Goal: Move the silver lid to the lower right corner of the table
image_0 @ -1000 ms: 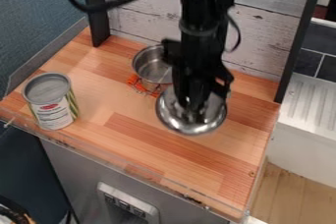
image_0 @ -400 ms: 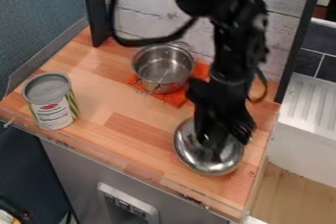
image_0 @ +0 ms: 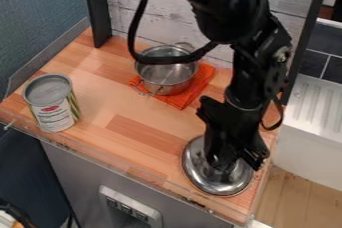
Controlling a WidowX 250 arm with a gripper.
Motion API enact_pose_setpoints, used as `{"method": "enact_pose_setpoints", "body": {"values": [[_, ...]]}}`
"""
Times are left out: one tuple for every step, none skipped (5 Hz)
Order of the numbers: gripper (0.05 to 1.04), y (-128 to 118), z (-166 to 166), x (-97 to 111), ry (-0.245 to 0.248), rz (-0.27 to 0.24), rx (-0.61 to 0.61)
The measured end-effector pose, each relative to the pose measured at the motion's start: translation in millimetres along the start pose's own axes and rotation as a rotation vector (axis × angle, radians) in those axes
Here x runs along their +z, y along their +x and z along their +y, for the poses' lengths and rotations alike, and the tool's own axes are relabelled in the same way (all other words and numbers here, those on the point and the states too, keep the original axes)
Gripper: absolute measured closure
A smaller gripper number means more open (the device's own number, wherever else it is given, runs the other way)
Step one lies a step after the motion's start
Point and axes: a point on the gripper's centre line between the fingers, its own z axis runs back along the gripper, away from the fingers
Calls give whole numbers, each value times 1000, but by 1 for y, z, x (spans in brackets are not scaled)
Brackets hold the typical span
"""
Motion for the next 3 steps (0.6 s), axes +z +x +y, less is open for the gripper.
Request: {"method": "enact_pose_setpoints", "body": {"values": [[470,-5,-3,-1,-17,9,3],[173,-6,6,25,-41,-71,50],[66,-9,12,45,-50,-109,83]]}}
